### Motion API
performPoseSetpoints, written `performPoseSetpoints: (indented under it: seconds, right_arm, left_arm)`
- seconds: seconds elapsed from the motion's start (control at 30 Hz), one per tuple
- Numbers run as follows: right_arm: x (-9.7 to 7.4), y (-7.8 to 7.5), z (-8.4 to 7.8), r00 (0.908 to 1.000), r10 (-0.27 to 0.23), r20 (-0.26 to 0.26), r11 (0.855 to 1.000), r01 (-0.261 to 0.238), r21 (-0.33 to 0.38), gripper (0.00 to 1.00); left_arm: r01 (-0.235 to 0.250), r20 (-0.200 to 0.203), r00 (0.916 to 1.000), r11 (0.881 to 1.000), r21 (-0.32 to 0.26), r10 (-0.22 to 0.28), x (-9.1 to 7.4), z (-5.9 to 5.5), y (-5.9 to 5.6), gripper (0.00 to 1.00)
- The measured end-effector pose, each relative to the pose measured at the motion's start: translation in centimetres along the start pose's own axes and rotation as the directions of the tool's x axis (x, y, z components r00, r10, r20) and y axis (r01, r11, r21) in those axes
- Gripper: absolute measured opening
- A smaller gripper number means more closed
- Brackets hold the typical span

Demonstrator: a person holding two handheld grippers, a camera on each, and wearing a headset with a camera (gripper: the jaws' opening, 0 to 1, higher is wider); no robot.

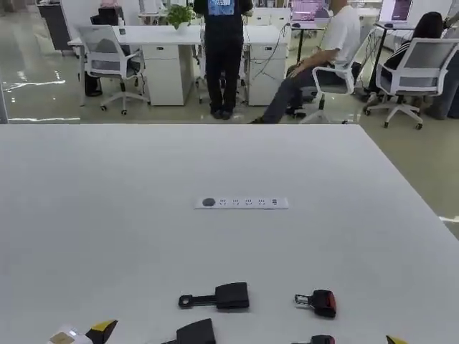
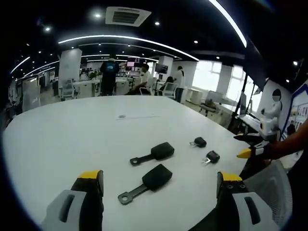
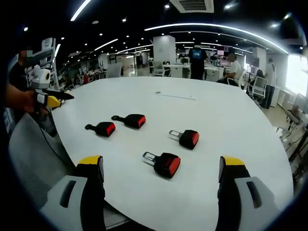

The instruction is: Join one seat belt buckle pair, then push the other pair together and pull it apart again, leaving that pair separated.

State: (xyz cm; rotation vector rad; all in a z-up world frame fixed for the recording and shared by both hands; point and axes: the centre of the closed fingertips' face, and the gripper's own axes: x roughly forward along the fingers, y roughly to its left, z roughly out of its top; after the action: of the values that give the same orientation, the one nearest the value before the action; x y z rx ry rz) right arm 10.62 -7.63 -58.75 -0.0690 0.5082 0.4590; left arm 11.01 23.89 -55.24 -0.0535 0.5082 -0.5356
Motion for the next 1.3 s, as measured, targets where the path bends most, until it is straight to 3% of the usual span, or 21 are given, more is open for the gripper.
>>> performPoseSetpoints:
  seconds: [0.73, 1.17, 1.3]
  right_arm:
    - [0.77, -0.32, -0.19, 1.0000, 0.006, 0.001, 1.000, -0.006, -0.001, 0.99]
    - [0.79, -0.28, -0.50, 0.9999, 0.010, 0.001, 1.000, -0.010, 0.002, 0.99]
    - [0.78, -0.37, -0.62, 1.0000, 0.008, 0.003, 1.000, -0.008, 0.003, 0.99]
  left_arm:
    - [0.003, -0.002, 1.0000, 1.000, -0.002, -0.003, 0.12, 0.13, -0.07, 1.00]
    - [0.002, -0.001, 1.0000, 1.000, -0.003, -0.002, 0.34, -0.27, 0.48, 1.00]
    - [0.004, -0.008, 1.0000, 1.000, 0.006, -0.004, 0.32, -0.26, 0.14, 1.00]
